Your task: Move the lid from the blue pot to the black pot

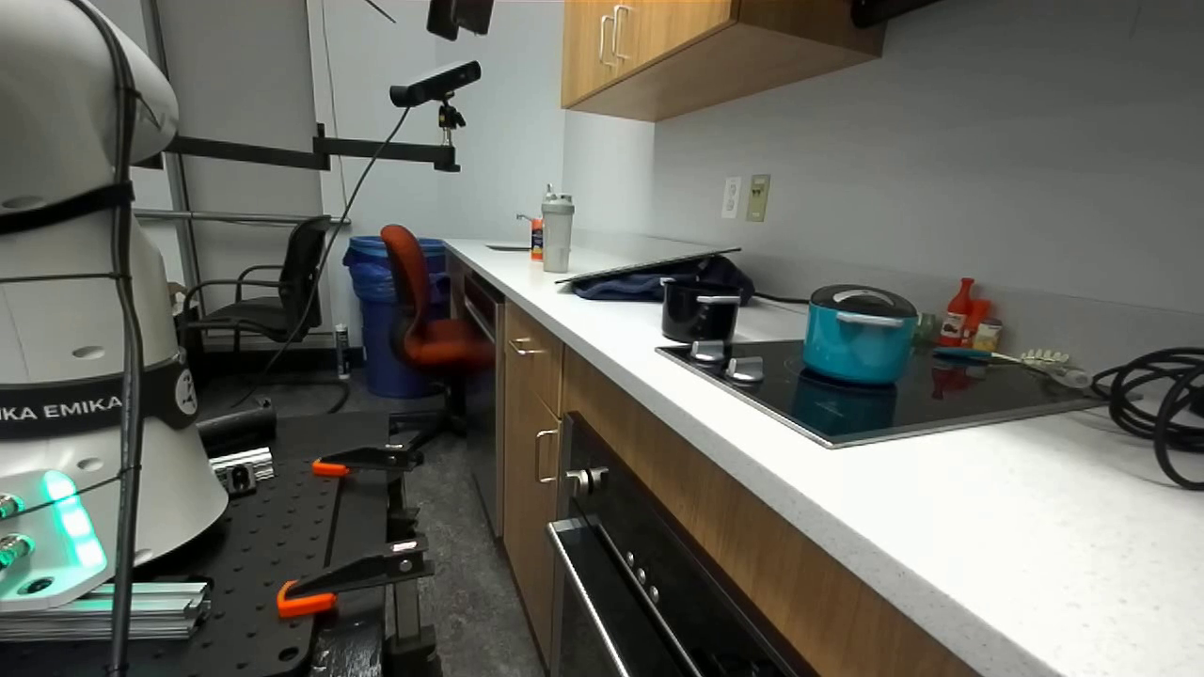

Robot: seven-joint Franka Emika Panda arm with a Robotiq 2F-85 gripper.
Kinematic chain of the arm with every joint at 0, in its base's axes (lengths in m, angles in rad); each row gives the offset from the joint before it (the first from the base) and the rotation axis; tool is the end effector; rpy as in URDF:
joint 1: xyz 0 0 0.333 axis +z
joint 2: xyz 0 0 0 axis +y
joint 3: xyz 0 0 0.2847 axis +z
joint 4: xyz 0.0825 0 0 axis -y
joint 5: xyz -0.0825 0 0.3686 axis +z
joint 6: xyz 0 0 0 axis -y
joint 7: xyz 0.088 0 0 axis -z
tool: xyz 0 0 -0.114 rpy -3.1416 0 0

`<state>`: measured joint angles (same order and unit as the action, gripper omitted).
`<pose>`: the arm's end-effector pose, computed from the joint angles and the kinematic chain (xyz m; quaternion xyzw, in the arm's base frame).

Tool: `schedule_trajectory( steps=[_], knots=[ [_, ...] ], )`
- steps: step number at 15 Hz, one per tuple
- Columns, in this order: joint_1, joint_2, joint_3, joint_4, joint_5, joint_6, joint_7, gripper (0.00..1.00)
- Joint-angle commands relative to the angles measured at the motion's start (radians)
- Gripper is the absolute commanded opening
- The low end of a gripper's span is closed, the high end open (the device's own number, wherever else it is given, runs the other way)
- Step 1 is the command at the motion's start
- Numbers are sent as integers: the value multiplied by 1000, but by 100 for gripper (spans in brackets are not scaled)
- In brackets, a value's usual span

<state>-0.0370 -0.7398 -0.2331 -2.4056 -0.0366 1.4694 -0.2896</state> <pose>0.2967 -0.0966 0.5101 -0.9916 -0.0475 0.0865 0.0834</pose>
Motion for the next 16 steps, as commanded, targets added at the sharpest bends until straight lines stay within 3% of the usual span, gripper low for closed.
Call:
schedule_trajectory(
  steps=[1, 10, 16],
  knots=[
    [-10, 5, 8, 2, 3, 1, -6, 100],
    [7, 71, 59, -20, -46, 37, -6, 100],
    [37, 132, 108, -53, -29, 180, -5, 100]
  ],
)
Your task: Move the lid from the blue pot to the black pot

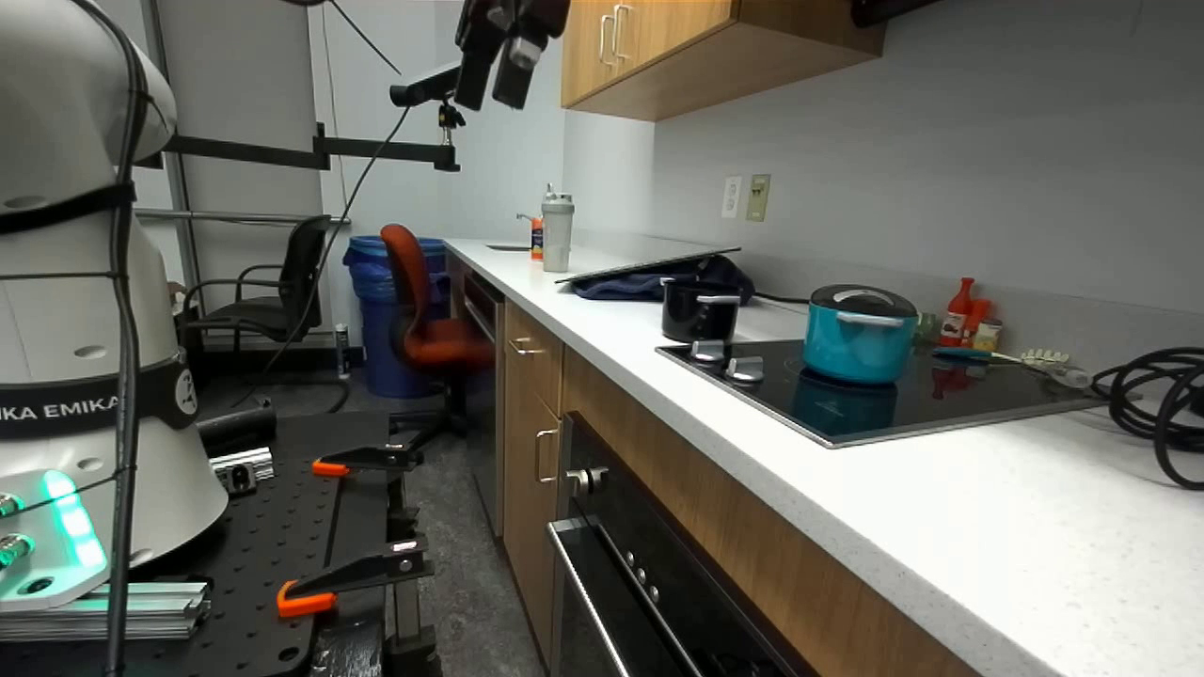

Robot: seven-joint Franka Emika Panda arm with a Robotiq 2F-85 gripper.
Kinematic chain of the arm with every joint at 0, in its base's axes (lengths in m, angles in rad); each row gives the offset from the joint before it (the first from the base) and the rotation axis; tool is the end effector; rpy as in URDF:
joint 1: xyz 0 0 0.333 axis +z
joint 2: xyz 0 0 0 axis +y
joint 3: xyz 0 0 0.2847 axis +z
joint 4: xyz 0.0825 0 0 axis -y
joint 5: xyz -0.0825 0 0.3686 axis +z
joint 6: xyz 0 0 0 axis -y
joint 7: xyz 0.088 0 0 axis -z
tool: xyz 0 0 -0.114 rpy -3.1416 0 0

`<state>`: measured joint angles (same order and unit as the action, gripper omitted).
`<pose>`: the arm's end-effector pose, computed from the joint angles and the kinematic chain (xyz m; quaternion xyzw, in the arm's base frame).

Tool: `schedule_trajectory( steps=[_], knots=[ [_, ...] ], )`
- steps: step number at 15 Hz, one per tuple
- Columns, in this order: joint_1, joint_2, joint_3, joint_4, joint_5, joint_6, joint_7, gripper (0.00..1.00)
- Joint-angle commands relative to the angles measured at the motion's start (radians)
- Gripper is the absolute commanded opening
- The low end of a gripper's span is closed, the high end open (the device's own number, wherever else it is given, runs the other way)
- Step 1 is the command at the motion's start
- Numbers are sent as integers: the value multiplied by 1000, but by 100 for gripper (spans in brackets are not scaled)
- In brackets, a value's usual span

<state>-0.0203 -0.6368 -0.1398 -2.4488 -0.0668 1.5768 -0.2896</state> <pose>0.3289 -0.0631 0.4692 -0.9890 -0.0868 0.1150 0.0329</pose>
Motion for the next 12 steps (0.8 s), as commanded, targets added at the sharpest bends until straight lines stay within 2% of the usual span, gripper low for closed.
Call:
schedule_trajectory(
  steps=[1, 4, 12],
  knots=[
    [25, 39, 21, -16, 6, 108, -4, 100],
    [34, 62, 32, -46, 18, 230, -1, 100],
    [42, 155, 35, -118, 46, 680, 8, 100]
  ],
)
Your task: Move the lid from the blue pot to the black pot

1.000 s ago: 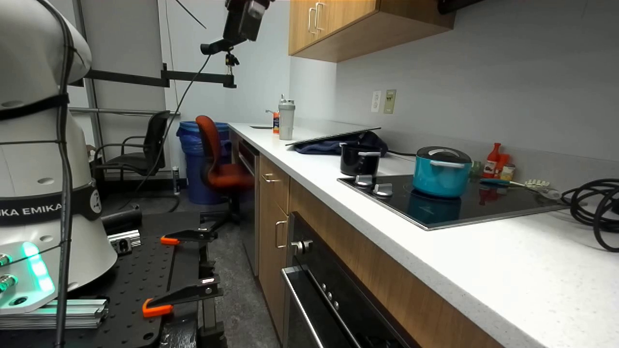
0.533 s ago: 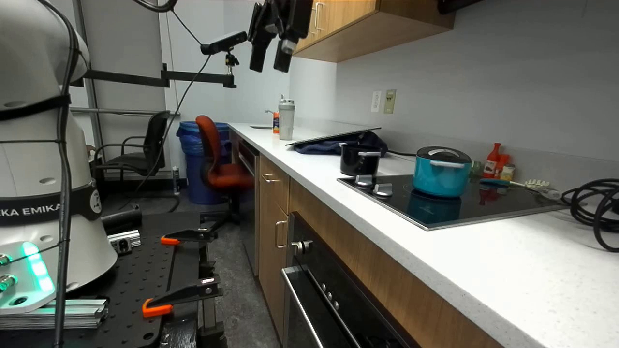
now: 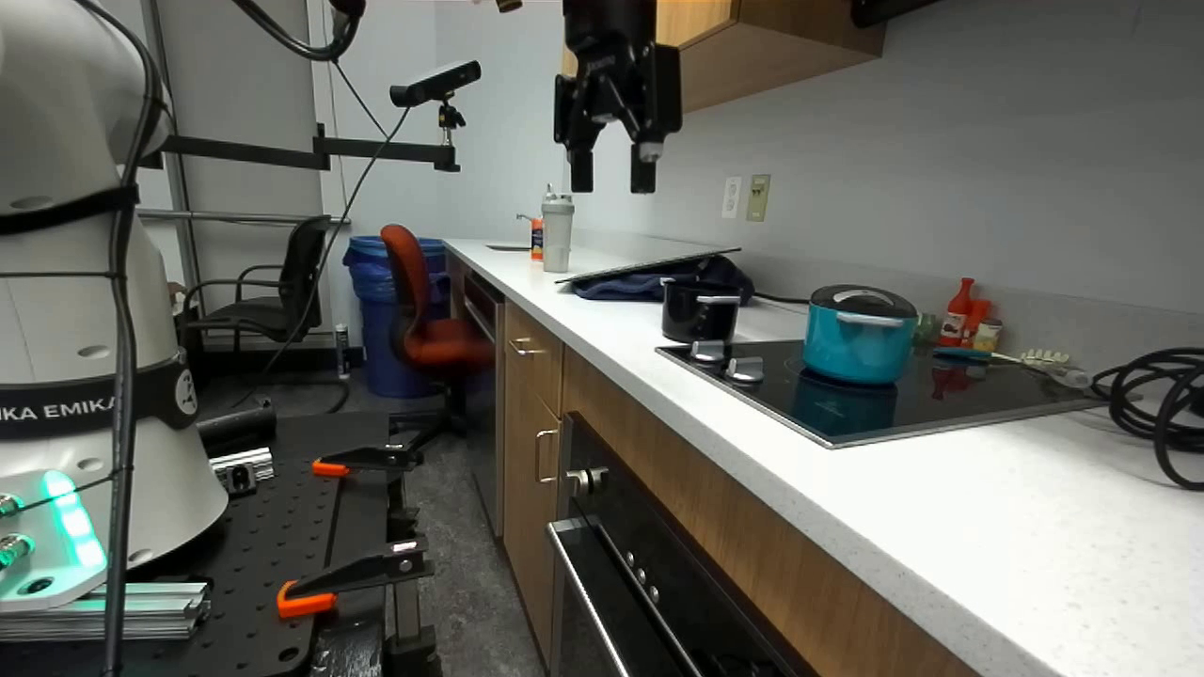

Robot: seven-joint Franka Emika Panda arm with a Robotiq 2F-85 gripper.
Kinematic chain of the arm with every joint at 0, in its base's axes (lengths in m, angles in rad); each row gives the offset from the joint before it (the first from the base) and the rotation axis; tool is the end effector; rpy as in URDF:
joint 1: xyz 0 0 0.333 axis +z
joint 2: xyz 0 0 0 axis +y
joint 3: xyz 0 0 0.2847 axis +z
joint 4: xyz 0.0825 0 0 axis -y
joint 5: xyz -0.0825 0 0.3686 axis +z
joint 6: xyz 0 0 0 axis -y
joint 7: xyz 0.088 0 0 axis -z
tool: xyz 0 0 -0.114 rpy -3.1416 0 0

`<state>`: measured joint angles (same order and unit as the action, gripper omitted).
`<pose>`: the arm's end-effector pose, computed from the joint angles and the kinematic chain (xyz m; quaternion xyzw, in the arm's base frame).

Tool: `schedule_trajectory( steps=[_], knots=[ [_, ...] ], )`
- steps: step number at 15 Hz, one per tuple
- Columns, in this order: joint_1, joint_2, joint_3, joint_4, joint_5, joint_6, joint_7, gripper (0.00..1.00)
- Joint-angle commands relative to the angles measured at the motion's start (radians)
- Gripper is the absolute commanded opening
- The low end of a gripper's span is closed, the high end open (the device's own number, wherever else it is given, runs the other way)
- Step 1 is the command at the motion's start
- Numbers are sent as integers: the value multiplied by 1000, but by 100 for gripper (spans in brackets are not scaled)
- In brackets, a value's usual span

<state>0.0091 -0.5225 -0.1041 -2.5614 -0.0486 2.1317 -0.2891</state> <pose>0.3921 -0.0390 0.4217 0.9924 0.1144 0.0456 0.0037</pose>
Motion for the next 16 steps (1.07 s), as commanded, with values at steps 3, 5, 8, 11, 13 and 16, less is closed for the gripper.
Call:
schedule_trajectory(
  steps=[3, 5, 8, 11, 13, 16],
  knots=[
    [26, 84, 2, 1, 57, 262, 17, 100],
    [38, 110, 7, 5, 79, 344, 22, 100],
    [56, 153, 15, 17, 108, 444, 34, 100],
    [48, 139, 20, 0, 89, 443, 23, 100],
    [55, 154, 22, 5, 95, 461, 25, 100],
    [56, 158, 23, 8, 96, 461, 25, 100]
  ],
)
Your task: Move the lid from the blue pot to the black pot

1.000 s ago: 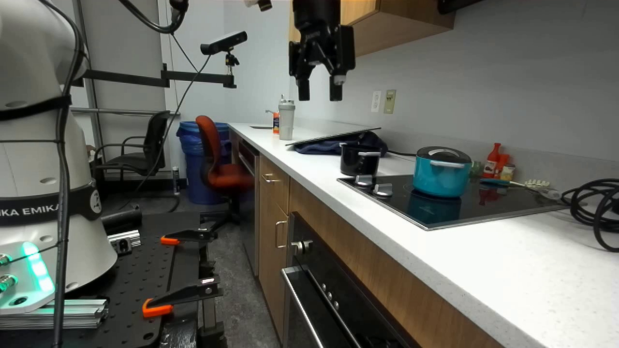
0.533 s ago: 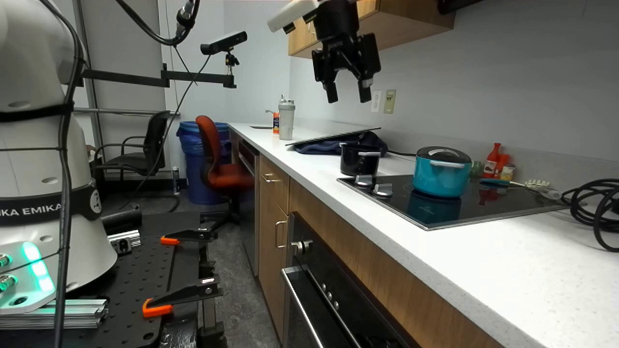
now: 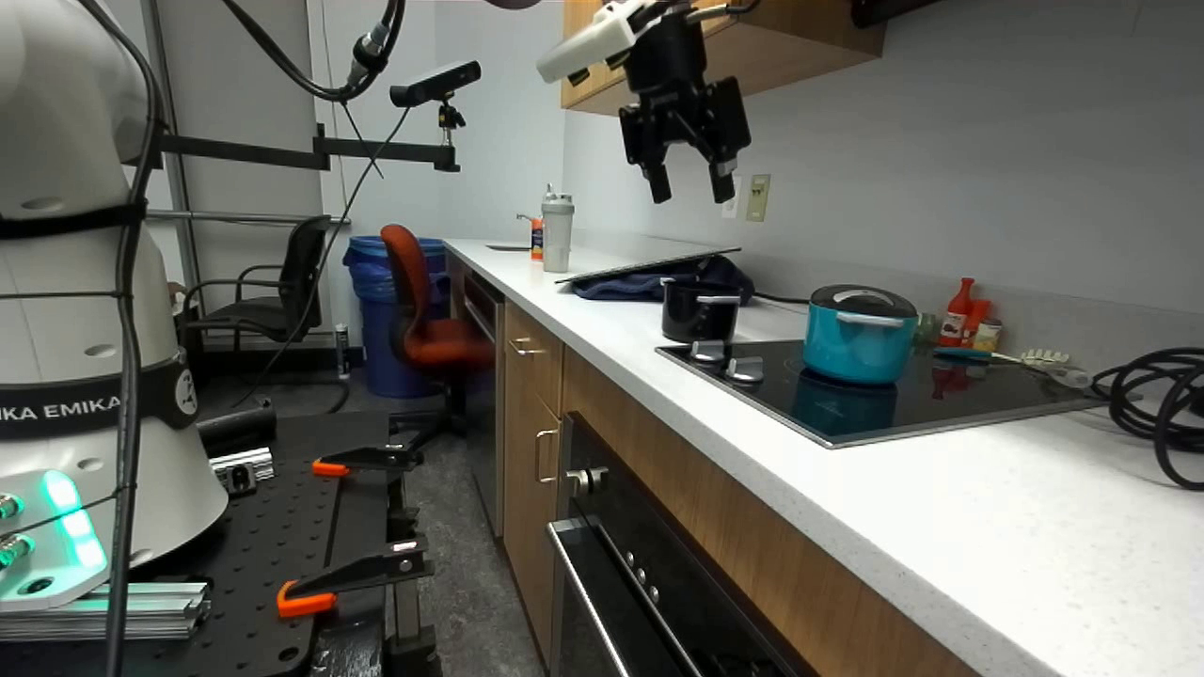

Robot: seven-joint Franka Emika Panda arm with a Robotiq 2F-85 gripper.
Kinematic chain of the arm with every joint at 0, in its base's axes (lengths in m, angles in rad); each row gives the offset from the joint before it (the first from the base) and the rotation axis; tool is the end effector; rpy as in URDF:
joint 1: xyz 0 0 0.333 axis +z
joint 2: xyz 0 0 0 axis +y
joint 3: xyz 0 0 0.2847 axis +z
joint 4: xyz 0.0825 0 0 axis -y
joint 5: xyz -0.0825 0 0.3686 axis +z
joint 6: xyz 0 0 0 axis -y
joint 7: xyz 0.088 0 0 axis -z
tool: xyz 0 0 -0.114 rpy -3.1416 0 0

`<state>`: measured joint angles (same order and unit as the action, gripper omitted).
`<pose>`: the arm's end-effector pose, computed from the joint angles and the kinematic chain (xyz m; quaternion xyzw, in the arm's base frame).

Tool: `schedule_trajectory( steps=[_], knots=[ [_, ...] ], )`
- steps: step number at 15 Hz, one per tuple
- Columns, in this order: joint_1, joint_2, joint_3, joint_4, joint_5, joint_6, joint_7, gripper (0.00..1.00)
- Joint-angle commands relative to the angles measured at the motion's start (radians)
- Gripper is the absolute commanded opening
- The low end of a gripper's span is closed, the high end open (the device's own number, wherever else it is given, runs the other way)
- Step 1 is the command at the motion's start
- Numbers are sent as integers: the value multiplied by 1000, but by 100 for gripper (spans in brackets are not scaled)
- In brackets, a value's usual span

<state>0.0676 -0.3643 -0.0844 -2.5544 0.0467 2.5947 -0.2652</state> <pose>0.4495 -0.0082 0.4109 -0.9738 -0.1040 -0.2023 0.0027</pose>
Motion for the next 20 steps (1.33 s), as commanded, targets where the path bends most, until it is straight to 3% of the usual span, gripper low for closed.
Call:
schedule_trajectory(
  steps=[1, 13, 20],
  knots=[
    [-3, 0, 3, 1, 0, -2, 1, 100],
    [56, 142, -24, 140, 163, 108, -47, 100],
    [66, 266, -52, 234, 357, 252, -124, 100]
  ],
)
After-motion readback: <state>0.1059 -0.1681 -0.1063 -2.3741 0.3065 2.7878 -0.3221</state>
